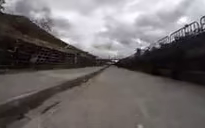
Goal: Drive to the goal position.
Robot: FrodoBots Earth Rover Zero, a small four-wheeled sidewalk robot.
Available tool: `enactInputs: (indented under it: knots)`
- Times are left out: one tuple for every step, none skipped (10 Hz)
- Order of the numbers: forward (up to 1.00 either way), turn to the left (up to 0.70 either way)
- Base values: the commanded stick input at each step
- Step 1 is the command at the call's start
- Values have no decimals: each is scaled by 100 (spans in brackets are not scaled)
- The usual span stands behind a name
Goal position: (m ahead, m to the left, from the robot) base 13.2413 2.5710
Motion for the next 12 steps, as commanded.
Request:
enactInputs:
  knots:
    - [100,-13]
    - [100,0]
    - [100,0]
    - [100,0]
    - [100,0]
    - [100,0]
    - [100,0]
    - [100,0]
    - [100,0]
    - [100,0]
    - [100,0]
    - [100,0]
